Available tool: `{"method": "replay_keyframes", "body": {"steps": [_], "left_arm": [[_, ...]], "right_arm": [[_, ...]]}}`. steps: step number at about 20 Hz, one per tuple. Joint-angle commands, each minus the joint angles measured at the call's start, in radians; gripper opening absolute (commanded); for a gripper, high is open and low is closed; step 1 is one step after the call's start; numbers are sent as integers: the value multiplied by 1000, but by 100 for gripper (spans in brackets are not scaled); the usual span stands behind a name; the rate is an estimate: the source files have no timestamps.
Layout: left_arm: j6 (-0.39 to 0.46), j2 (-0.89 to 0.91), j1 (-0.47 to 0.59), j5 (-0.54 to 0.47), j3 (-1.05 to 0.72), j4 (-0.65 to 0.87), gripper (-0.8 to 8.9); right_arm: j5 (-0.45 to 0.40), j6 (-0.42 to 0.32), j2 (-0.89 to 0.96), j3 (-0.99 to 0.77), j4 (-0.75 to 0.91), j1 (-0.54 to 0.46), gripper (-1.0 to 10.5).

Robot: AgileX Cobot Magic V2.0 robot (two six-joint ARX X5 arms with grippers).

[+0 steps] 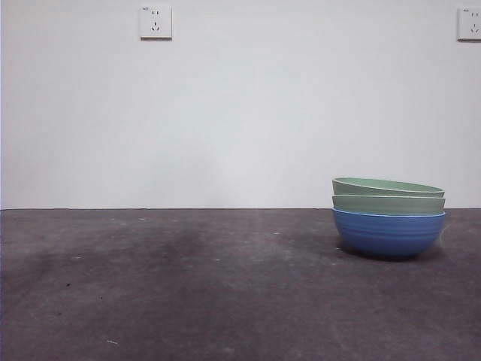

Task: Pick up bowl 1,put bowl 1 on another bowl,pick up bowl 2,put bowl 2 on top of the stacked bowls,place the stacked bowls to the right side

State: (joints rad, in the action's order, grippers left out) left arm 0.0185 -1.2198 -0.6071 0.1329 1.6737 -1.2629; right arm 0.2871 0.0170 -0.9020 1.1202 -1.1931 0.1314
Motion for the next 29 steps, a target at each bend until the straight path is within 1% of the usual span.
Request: {"method": "replay_keyframes", "body": {"steps": [1, 8, 10, 11, 12, 14, 16, 19, 21, 23, 25, 26, 29], "left_arm": [[11, 0, 0, 0, 2, 19, -4], [12, 0, -1, 2, 2, 38, -4], [14, 10, 5, -13, 2, 51, -3], [37, 21, 15, -28, 2, 73, -3], [61, 38, 37, -34, 0, 121, -3], [133, 91, 100, -26, -14, 288, -4], [143, 172, 182, -19, -77, 493, -3], [143, 339, 324, 35, -307, 810, -3], [143, 475, 400, 27, -517, 991, -3], [144, 611, 461, 2, -734, 1135, -3], [143, 733, 509, -37, -931, 1234, -3], [143, 794, 531, -36, -1031, 1270, -3], [141, 925, 571, -36, -1248, 1315, -3]], "right_arm": [[-5, -8, -1, 1, 3, 1, 3], [-5, -8, -1, 1, 3, 1, 3], [-5, -8, -1, 1, 3, 1, 3], [-5, -8, -1, 1, 3, 1, 3], [-5, -8, -1, 1, 3, 1, 3], [-5, -8, -1, 1, 3, 1, 3], [-5, -8, -1, 1, 3, 1, 3], [-5, -8, -1, 1, 3, 1, 3], [-5, -8, -1, 1, 3, 1, 3], [-5, -8, -1, 1, 3, 1, 3], [-5, -8, -1, 1, 3, 1, 3], [-5, -8, -1, 1, 3, 1, 3], [-5, -8, -1, 1, 3, 1, 3]]}}
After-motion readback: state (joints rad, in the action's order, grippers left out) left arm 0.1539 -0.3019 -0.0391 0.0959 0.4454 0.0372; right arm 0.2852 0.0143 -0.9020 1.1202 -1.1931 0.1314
